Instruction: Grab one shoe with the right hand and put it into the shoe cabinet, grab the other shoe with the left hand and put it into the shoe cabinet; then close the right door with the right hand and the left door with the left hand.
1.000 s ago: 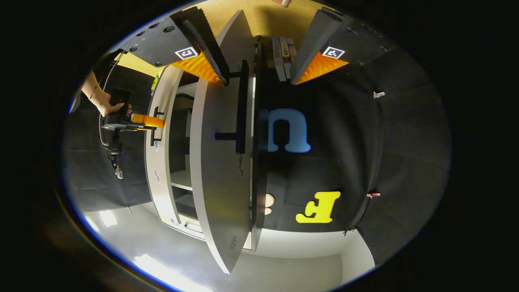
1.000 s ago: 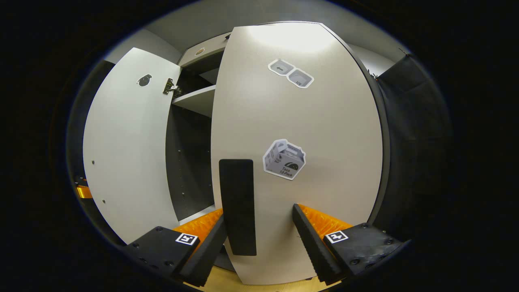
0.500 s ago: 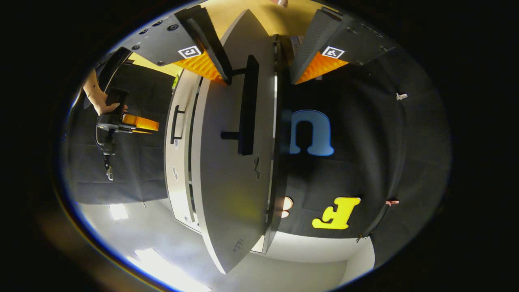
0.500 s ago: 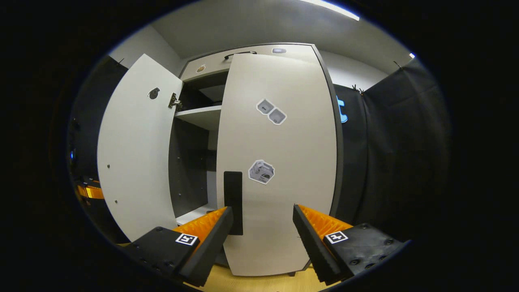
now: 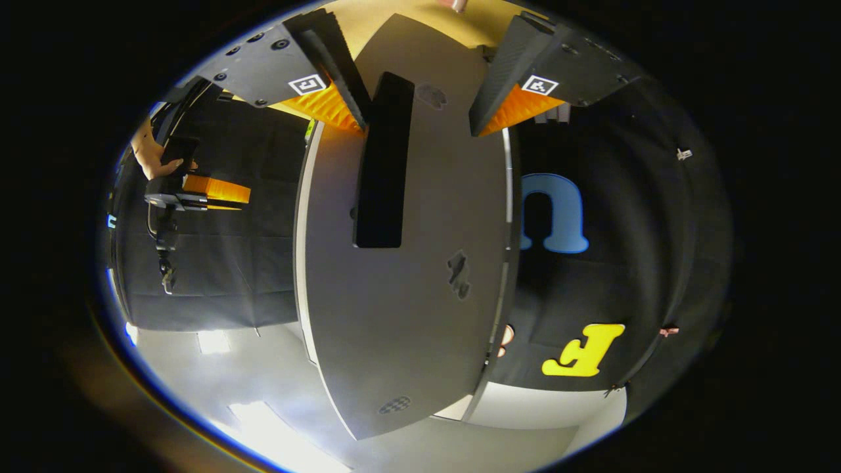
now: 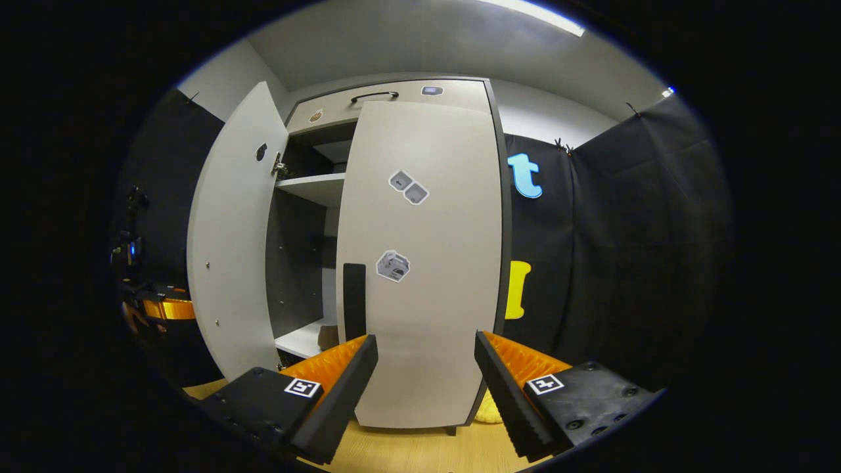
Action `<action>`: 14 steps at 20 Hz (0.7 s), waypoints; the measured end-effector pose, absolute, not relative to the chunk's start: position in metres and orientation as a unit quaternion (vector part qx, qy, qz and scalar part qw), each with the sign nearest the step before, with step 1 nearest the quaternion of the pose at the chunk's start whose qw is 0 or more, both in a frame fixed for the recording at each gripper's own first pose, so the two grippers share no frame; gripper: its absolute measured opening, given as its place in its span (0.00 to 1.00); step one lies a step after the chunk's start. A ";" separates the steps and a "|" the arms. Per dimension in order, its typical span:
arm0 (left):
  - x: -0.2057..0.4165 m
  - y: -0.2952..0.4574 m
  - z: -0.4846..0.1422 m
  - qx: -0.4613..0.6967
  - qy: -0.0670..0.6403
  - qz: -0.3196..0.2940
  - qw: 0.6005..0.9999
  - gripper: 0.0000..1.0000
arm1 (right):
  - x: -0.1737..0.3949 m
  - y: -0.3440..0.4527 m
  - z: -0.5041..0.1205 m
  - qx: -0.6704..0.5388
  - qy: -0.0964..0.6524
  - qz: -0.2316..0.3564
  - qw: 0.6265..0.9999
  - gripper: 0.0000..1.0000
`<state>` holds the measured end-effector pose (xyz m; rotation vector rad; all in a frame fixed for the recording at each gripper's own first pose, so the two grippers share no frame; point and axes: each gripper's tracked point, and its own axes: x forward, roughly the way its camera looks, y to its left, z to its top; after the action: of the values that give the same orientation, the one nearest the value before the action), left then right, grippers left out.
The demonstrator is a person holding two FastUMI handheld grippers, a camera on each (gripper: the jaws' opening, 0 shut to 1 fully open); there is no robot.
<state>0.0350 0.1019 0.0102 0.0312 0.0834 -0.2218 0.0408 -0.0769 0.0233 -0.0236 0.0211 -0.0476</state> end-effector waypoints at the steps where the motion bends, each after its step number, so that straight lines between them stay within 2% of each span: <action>1: 0.046 0.088 0.010 0.025 0.041 -0.123 0.991 0.92 | 0.038 -0.082 0.024 -0.015 0.012 -0.026 0.999 0.98; 3: 0.073 0.057 0.004 0.049 0.048 -0.148 0.987 0.93 | 0.030 -0.093 0.023 -0.016 0.016 -0.030 0.999 0.98; 7: 0.124 0.046 -0.013 0.127 0.060 -0.106 0.984 0.96 | 0.014 -0.114 0.025 -0.016 0.018 -0.040 0.999 0.98; 8: 0.124 0.042 -0.014 0.121 0.058 -0.106 0.985 0.96 | 0.009 -0.121 0.027 -0.016 0.018 -0.043 0.999 0.98; 9: 0.133 0.034 -0.016 0.111 0.056 -0.104 0.987 0.92 | 0.004 -0.128 0.027 -0.015 0.019 -0.047 0.999 0.98; 14: 0.148 0.033 -0.020 0.065 0.053 -0.086 0.993 0.96 | -0.001 -0.143 0.021 -0.009 0.029 -0.047 0.998 0.98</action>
<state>0.1476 0.0329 -0.0202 0.1305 0.1065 -0.1729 -0.0012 -0.1428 0.0209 -0.0172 0.0580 -0.0944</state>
